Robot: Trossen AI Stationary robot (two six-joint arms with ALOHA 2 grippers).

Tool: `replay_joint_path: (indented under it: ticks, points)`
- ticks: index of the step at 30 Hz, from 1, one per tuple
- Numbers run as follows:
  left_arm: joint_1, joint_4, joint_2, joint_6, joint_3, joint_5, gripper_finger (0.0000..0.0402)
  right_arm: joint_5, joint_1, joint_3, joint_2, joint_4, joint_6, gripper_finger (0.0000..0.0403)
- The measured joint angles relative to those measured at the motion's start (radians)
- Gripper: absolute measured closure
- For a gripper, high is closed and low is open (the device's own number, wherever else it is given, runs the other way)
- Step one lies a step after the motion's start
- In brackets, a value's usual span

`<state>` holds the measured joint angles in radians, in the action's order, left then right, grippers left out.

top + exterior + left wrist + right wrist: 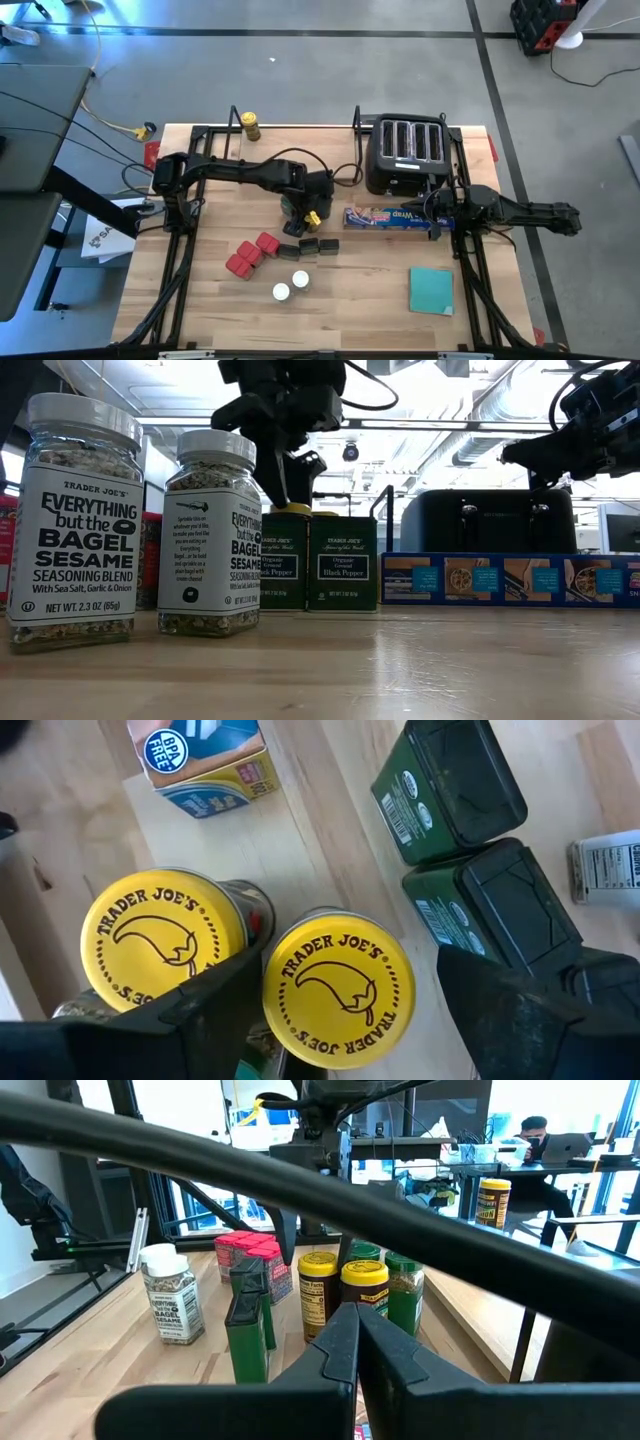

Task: Shelf spices
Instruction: Put the bottom yellow seasoning bottle on the shelf aligned with the other yellow seasoning bottle

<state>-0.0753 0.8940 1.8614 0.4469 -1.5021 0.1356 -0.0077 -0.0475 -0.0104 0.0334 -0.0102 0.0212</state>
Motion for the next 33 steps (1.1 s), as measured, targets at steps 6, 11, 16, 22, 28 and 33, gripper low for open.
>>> replay_joint_path:
  ticks: [6,11,16,22,28,33]
  points:
    - [0.004,0.001,0.000,0.016,0.000,0.000,0.0126,0.000,0.000,0.000,0.000,0.000,0.000,0.0403]
    - [0.005,0.024,0.025,0.015,0.001,0.002,0.0137,0.000,0.000,0.000,0.000,0.000,0.000,0.0403]
    - [0.006,0.027,0.038,0.027,0.001,0.002,0.0134,0.000,0.000,0.000,0.000,0.000,0.000,0.0403]
    - [0.006,0.031,0.037,0.037,0.001,0.002,0.0139,0.000,0.000,0.000,0.000,0.000,0.000,0.0403]
    - [0.006,0.033,0.036,-0.002,0.001,0.002,0.0179,0.000,0.000,0.000,0.000,0.000,0.000,0.0403]
    - [0.006,0.091,0.036,-0.043,-0.058,0.003,0.0179,0.000,0.000,0.000,0.000,0.000,0.000,0.0403]
